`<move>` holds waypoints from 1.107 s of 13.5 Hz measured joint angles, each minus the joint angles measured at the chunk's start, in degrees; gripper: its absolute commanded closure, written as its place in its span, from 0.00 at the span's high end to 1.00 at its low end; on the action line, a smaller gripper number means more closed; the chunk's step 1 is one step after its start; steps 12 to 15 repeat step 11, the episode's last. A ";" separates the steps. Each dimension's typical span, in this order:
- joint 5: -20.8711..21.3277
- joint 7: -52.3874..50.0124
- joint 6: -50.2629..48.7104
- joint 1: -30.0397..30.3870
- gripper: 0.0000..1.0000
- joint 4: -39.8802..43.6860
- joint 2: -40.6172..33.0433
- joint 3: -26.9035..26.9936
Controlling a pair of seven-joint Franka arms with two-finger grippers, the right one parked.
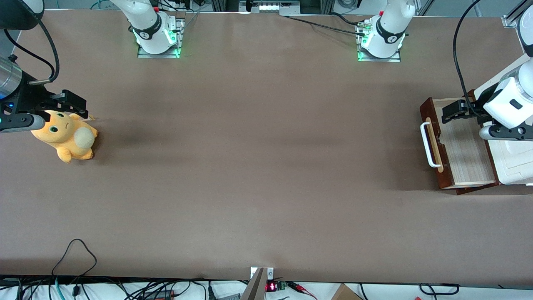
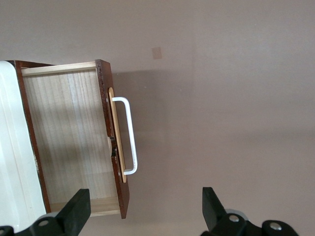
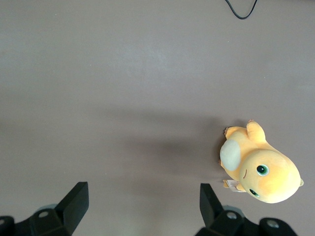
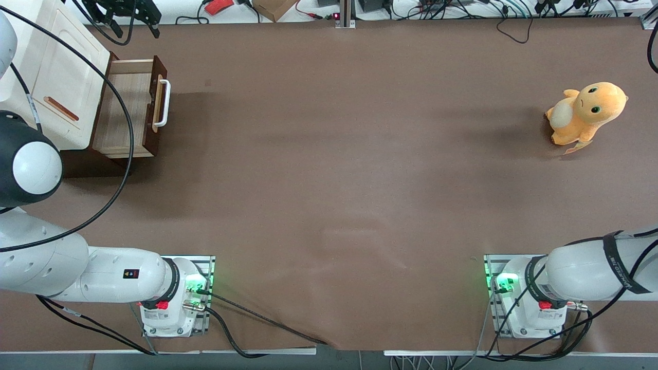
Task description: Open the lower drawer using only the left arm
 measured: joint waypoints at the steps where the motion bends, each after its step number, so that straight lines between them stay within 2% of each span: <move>1: -0.03 0.00 0.02 -0.16 1.00 0.00 0.00 -0.03; 15: -1.42 0.00 0.33 -0.25 1.00 0.00 -0.20 0.01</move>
